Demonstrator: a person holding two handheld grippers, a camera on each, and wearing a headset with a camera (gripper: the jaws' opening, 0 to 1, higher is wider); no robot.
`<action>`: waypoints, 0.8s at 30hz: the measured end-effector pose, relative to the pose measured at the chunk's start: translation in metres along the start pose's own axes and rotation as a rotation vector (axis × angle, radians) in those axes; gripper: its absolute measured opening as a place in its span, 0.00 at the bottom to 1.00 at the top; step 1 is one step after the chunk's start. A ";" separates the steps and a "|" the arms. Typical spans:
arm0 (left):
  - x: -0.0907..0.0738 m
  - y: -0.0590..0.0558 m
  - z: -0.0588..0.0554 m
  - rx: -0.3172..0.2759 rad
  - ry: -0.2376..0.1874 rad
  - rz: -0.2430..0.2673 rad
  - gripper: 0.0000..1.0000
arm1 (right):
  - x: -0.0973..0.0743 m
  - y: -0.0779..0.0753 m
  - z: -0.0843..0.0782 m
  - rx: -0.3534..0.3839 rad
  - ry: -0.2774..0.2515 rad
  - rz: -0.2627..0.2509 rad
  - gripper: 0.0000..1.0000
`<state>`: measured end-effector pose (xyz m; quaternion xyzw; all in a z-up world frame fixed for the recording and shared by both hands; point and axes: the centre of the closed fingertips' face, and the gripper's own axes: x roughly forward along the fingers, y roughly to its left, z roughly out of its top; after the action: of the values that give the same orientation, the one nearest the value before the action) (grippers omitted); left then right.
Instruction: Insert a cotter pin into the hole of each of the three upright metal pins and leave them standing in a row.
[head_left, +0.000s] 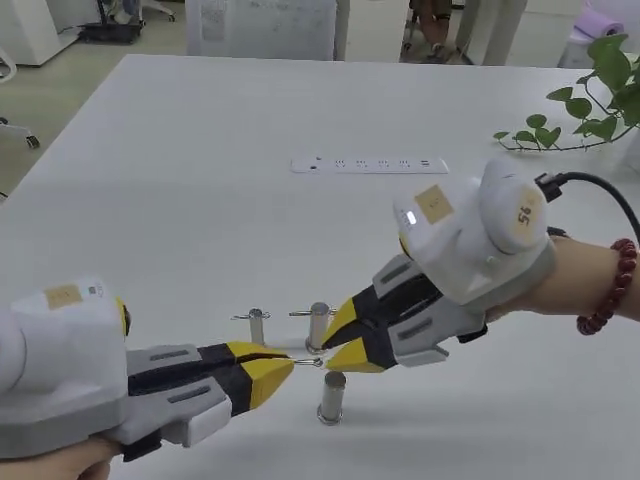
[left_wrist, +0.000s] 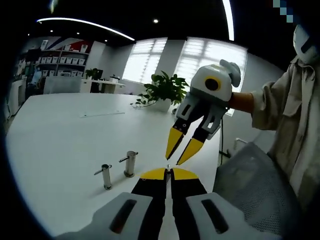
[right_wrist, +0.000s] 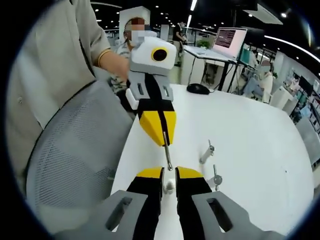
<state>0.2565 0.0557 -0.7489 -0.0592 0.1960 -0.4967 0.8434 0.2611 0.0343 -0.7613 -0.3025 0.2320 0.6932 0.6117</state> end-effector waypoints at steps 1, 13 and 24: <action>0.000 -0.001 -0.001 0.005 0.004 -0.006 0.00 | 0.000 0.001 0.000 0.003 -0.003 0.005 0.11; 0.002 -0.018 -0.004 0.077 0.027 -0.099 0.00 | -0.001 0.019 -0.005 0.049 -0.016 0.091 0.10; 0.002 -0.030 -0.007 0.096 0.037 -0.167 0.00 | -0.001 0.032 -0.008 0.087 -0.017 0.160 0.09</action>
<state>0.2303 0.0401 -0.7471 -0.0257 0.1821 -0.5753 0.7970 0.2303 0.0231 -0.7681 -0.2504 0.2803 0.7314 0.5690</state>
